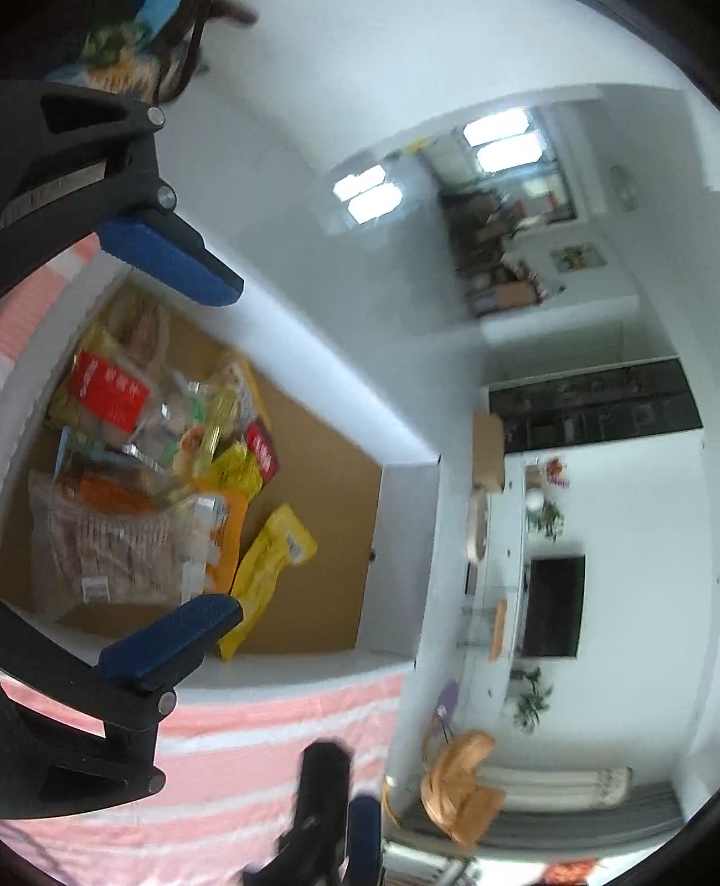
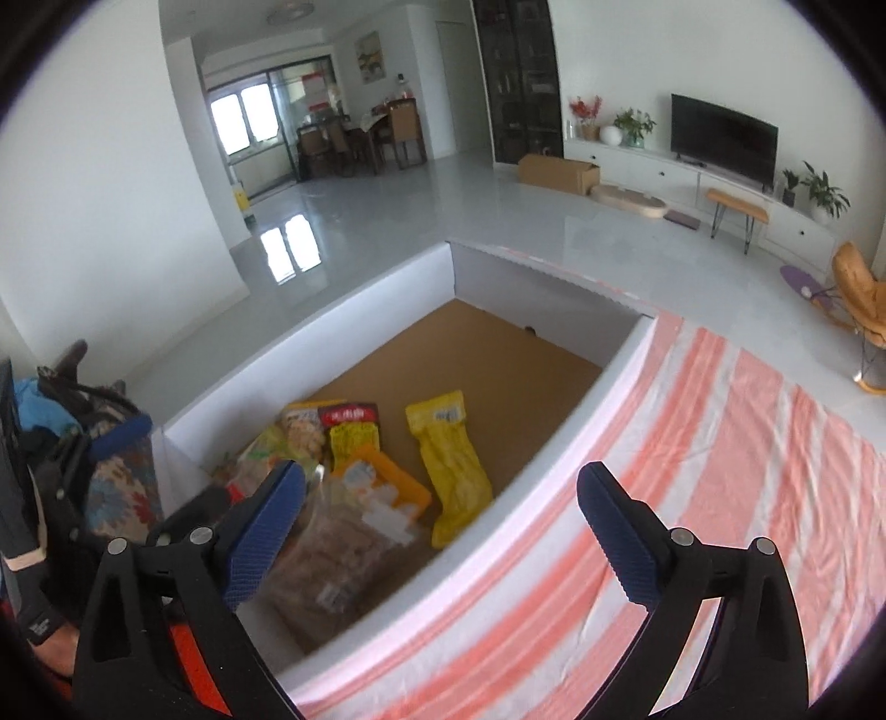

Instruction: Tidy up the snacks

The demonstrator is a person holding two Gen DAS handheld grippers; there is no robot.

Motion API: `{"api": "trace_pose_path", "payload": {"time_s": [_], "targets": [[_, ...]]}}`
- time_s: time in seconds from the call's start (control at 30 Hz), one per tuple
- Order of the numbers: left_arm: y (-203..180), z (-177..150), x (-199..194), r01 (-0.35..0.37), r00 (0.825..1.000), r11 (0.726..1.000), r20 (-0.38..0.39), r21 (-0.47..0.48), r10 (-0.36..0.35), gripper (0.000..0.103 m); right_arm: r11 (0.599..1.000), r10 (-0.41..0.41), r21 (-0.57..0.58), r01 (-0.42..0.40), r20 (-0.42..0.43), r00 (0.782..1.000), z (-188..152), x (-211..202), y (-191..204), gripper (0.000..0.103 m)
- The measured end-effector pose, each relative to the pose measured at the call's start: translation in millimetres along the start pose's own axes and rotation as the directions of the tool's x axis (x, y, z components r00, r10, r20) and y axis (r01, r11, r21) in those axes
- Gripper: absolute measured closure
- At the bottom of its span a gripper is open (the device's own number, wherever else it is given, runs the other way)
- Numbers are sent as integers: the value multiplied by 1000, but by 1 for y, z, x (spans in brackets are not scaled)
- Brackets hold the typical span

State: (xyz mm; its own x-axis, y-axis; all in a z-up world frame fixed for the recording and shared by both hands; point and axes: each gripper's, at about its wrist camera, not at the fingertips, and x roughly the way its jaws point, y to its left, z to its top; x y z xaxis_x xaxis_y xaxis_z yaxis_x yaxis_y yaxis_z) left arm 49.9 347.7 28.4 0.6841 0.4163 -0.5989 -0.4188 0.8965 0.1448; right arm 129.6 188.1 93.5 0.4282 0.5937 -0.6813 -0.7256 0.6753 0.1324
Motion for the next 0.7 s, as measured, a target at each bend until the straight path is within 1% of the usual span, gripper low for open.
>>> {"api": "trace_pose_path", "payload": {"time_s": [0.07,0.13,0.27,0.4,0.57,0.63,0.7], "targets": [[-1,-2,-7,-77,997,997,19,20,77,0,1000,3,-7,-3,3,1000,-3,-6,5,2],[-5,-4,-7,-94,995,995,27,25,93,0,1000,-12,-22,13,13,1000,-8,-12,13,1],[-3,-9,-9,-69,998,997,3,33,69,0,999,-33,-24,34,10,999,-15,-16,21,1],[0,-15,-14,-105,994,993,-5,48,106,0,998,-51,-24,51,2,999,-18,-16,27,1],[8,-18,-16,-73,996,997,-41,5,74,0,997,-74,-34,73,-9,997,-20,-12,31,1],[10,-18,-14,-56,997,998,-46,-5,56,0,997,-76,-35,75,-14,997,-20,-11,33,1],[12,-18,-15,-55,997,998,-50,-6,55,0,997,-75,-36,74,-16,997,-20,-10,34,1]]}}
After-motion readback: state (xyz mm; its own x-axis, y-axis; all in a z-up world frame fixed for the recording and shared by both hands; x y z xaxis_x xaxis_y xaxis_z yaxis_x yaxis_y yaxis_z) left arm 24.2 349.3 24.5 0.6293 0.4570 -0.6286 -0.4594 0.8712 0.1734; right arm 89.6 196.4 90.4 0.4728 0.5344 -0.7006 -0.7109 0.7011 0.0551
